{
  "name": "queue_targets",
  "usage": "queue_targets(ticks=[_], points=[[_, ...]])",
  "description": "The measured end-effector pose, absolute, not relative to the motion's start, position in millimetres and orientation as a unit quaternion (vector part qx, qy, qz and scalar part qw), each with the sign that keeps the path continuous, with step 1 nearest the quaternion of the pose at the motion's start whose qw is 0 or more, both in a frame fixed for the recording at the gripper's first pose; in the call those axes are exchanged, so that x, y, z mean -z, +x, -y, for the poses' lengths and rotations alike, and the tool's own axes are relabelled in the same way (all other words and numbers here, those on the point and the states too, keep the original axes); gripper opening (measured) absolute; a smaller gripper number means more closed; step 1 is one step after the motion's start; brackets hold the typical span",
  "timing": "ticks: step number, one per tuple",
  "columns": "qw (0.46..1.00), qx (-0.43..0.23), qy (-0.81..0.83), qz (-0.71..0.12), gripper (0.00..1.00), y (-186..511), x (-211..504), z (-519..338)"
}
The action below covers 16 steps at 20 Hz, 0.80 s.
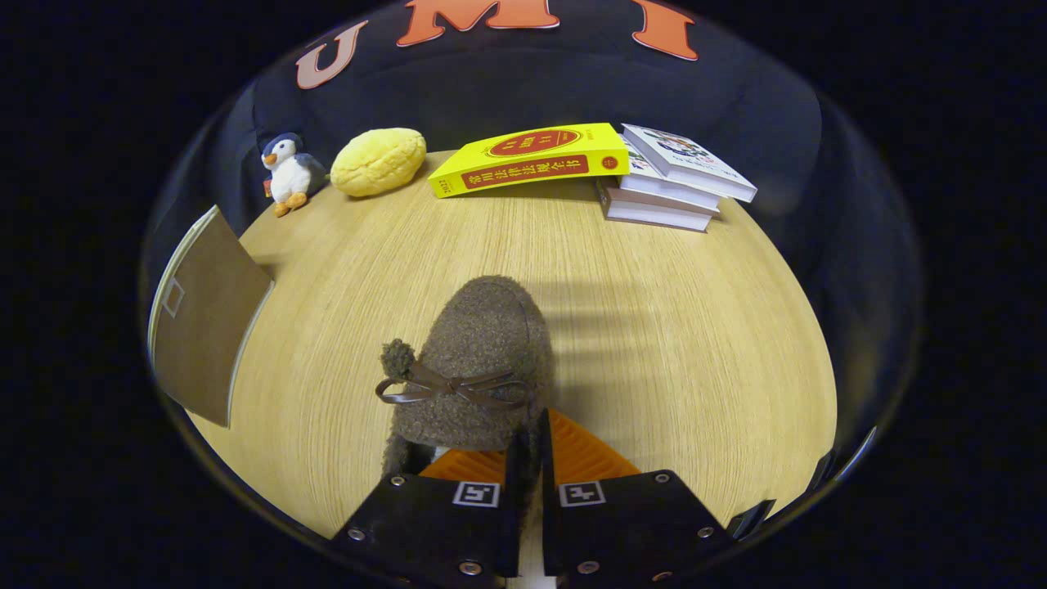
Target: Open the storage box then place both shoes into the box .Put the left shoe in first, then the right shoe, with the right side of both shoes facing outward in a uniform manner.
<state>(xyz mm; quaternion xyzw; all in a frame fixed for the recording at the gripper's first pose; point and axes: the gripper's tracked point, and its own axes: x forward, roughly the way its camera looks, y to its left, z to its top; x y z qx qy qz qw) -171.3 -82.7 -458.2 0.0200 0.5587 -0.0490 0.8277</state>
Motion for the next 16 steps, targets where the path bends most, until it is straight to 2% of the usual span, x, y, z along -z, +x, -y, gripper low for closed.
queue_targets(ticks=[1, 3, 7, 16], points=[[0.829, 0.054, 0.02, -0.557, 0.07, -169.6, 458.2, 83.6], [0.825, 0.055, 0.033, -0.562, 0.03, -170.8, 455.6, 79.8], [0.822, 0.061, 0.067, -0.562, 0.02, -162.5, 430.7, 64.0], [0.852, 0.0, 0.091, -0.516, 0.02, -107.7, 330.6, -24.6]])
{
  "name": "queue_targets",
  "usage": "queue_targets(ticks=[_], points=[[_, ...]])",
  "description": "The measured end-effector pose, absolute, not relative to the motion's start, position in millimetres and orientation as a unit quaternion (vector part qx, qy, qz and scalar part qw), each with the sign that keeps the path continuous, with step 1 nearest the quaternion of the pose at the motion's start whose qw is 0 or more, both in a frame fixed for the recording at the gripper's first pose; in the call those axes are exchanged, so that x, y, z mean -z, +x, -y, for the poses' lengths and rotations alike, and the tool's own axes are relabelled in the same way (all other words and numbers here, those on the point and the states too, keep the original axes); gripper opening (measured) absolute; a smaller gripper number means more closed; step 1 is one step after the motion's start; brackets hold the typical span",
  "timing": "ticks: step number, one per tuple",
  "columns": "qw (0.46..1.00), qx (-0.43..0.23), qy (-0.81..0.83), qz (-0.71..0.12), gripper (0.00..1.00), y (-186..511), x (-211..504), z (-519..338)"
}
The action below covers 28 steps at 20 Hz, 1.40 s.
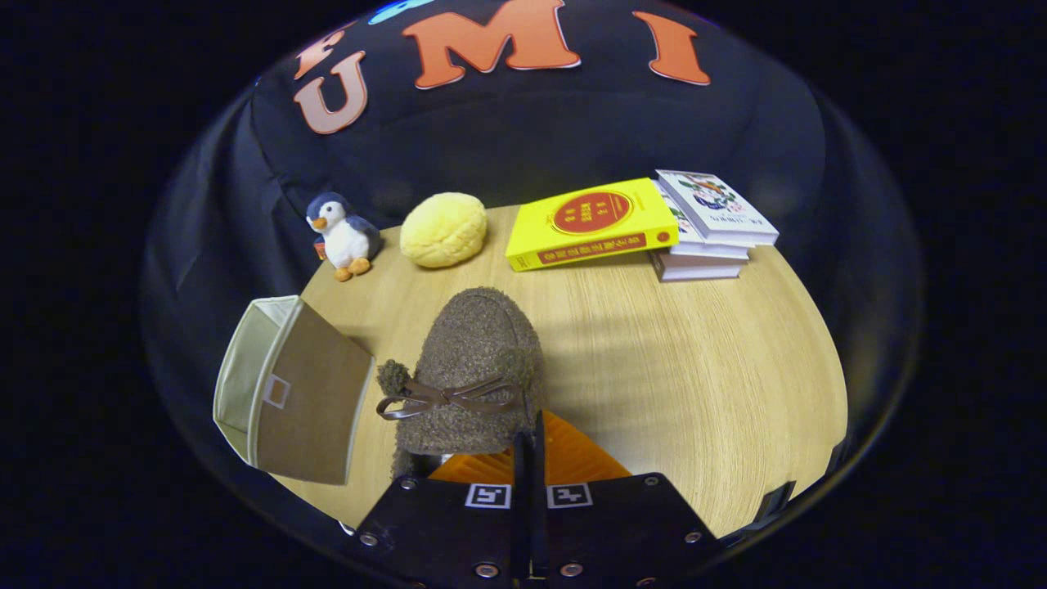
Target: Open the storage box then place both shoes into the box .Put the left shoe in first, then the right shoe, with the right side of both shoes facing outward in a uniform manner.
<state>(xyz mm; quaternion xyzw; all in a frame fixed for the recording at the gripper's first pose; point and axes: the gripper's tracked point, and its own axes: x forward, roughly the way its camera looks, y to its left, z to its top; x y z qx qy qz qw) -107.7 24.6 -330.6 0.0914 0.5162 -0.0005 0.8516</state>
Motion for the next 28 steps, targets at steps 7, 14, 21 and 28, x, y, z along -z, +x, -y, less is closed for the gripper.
queue_targets(ticks=[7, 14, 21, 28], points=[[0.868, -0.047, 0.095, -0.485, 0.02, -72.2, 267.7, -115.7], [0.861, -0.109, 0.111, -0.484, 0.02, -53.1, 240.4, -229.9], [0.841, -0.126, 0.114, -0.513, 0.02, -51.8, 259.4, -308.3], [0.824, -0.09, 0.102, -0.55, 0.03, -62.2, 308.5, -327.7]])
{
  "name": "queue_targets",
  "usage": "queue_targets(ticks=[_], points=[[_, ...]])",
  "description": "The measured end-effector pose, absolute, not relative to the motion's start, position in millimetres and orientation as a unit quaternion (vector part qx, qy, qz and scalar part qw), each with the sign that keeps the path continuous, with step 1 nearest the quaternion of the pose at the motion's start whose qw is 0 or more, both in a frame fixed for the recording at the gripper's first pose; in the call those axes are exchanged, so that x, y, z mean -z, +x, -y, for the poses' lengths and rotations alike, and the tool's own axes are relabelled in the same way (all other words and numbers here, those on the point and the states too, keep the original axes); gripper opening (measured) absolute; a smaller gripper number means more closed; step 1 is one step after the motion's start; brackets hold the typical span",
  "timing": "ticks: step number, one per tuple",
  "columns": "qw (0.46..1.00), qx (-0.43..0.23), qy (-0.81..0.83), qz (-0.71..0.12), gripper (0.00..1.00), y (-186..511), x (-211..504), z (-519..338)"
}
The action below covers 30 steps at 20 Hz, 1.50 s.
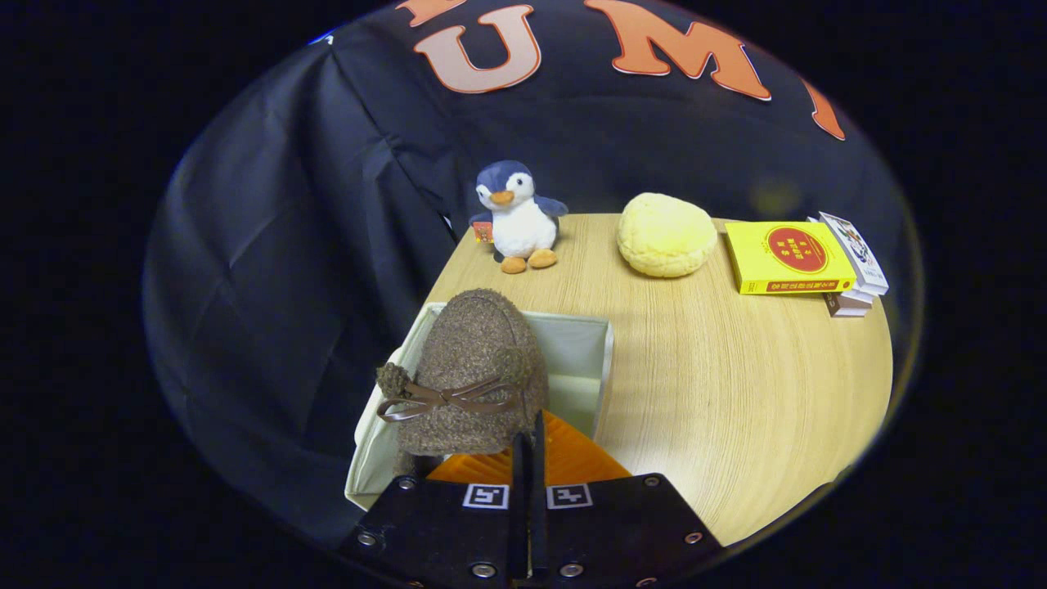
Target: Open the storage box then place both shoes into the box .Put the left shoe in first, then the right shoe, with the right side of both shoes facing outward in a uniform manner.
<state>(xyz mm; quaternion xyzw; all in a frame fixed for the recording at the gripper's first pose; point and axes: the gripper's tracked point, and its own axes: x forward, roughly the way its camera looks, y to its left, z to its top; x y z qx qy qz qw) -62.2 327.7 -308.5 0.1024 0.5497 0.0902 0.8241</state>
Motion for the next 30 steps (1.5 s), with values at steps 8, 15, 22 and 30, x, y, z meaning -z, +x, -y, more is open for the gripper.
queue_targets(ticks=[8, 15, 22, 30], points=[[0.799, -0.086, 0.12, -0.584, 0.2, -79.9, 316.0, -343.1], [0.833, -0.14, 0.151, -0.513, 0.29, -65.3, 251.9, -320.8], [0.905, -0.133, 0.132, -0.382, 0.52, -27.9, 178.2, -232.1], [0.97, -0.071, 0.079, -0.22, 0.88, 0.8, 106.5, -93.4]])
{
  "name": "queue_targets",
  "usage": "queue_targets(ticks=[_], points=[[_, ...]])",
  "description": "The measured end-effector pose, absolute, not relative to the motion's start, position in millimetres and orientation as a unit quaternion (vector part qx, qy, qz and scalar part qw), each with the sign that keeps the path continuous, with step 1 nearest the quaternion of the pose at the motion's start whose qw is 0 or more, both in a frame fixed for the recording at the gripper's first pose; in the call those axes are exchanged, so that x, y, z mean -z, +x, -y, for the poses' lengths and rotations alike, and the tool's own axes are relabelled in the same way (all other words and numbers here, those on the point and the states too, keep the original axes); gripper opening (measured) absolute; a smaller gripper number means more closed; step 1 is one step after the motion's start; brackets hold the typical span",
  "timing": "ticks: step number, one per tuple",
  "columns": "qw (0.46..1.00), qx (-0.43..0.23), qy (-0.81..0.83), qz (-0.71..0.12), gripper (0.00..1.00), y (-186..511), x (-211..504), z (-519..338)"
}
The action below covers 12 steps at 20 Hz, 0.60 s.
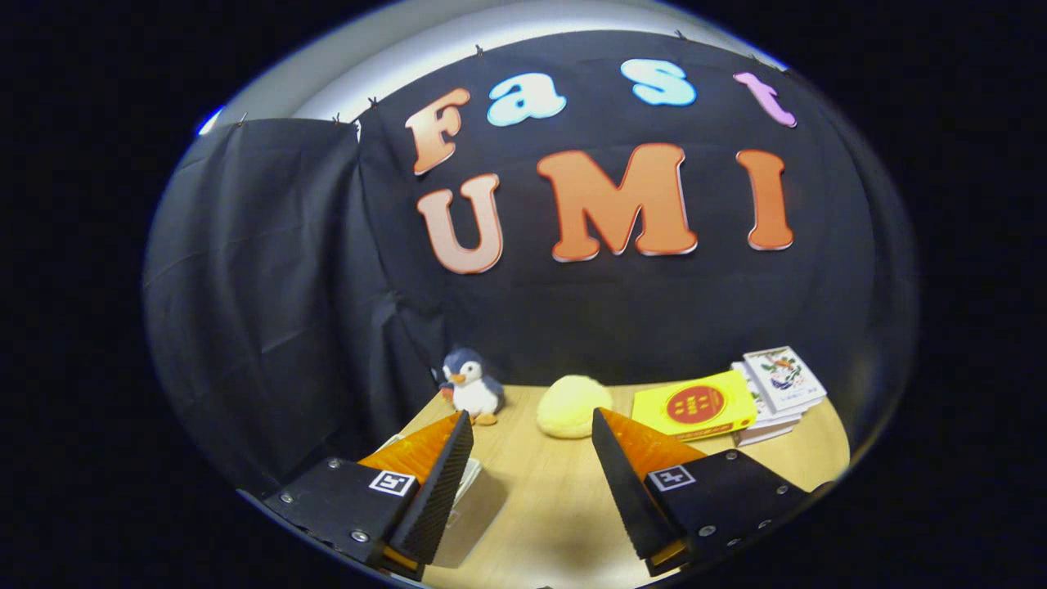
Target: Open the storage box then place both shoes into the box .Put the left shoe in first, then the right shoe, with the right side of both shoes facing outward in a uniform manner.
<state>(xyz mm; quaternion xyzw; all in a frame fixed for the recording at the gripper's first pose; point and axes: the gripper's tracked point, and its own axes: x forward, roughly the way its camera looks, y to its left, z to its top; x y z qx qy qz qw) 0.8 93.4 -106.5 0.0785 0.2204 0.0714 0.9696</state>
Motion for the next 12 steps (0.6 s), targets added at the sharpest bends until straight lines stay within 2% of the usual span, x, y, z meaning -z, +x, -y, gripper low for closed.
queue_targets(ticks=[5, 12], points=[[0.989, -0.035, -0.013, -0.143, 0.97, -5.3, 75.3, -23.9], [0.995, -0.012, -0.056, -0.079, 0.98, -16.4, 44.1, 13.4]])
